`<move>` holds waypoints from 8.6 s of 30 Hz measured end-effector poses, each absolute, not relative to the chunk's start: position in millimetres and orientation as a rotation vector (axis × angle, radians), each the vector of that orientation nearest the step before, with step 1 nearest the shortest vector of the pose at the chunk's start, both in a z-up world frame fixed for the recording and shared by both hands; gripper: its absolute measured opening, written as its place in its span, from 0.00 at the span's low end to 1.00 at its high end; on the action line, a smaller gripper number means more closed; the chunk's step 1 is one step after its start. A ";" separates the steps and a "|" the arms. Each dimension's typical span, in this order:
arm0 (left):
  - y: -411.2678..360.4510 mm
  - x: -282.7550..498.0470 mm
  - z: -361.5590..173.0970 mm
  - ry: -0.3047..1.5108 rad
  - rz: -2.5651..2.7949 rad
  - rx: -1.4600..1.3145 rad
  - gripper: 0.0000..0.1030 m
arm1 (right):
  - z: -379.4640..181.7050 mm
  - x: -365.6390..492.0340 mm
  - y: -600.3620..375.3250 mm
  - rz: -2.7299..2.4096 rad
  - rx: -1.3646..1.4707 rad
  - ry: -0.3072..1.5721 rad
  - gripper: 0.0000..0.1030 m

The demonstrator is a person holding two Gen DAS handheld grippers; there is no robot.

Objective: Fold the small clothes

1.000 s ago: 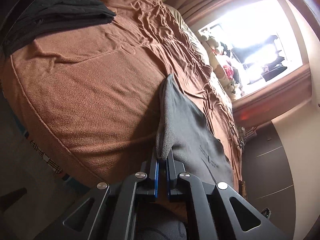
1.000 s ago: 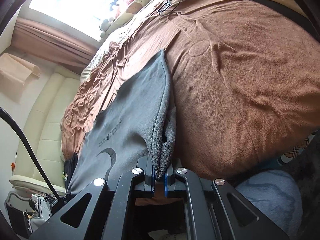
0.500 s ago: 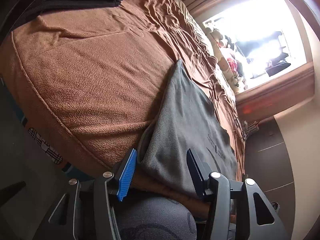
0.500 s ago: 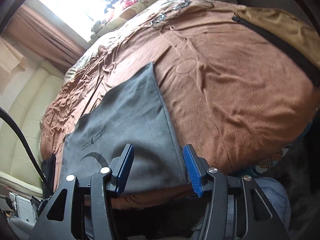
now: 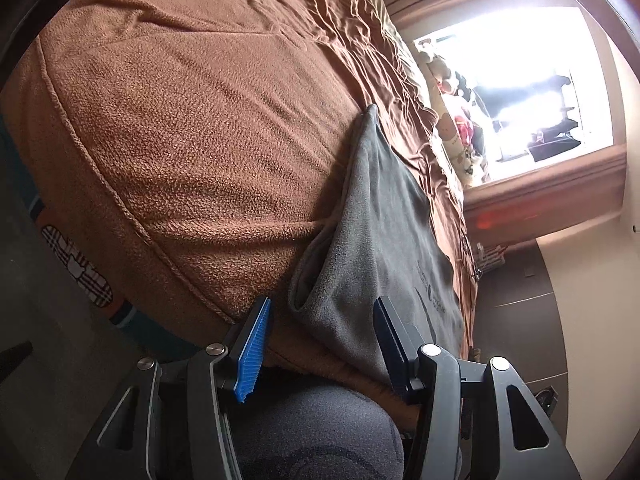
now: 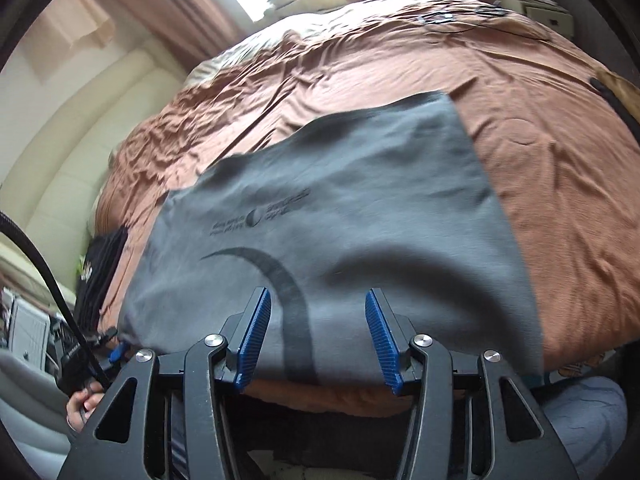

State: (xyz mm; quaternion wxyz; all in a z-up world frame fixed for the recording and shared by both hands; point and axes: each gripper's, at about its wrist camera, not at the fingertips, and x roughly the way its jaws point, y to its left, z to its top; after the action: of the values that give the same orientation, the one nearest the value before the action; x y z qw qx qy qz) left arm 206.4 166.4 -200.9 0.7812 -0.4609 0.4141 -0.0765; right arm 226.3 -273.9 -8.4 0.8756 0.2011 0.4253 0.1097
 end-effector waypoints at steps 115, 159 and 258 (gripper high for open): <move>122.5 265.6 -125.2 0.744 -0.407 -1.114 0.06 | -80.1 286.8 -121.6 0.427 0.119 1.072 0.01; -146.6 324.8 -58.3 0.987 -0.790 -0.768 0.06 | -8.9 183.2 -324.0 0.243 0.463 0.813 0.49; -314.7 466.0 -123.7 1.186 -0.671 -0.437 0.09 | -57.2 161.4 -382.5 0.236 0.612 0.843 0.04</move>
State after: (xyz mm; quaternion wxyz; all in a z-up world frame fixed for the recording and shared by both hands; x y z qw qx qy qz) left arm 466.0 -314.7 -123.7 0.7547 -0.2004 0.5438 -0.3075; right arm 161.4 -382.5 -57.2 0.8608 0.2918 0.4016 0.1124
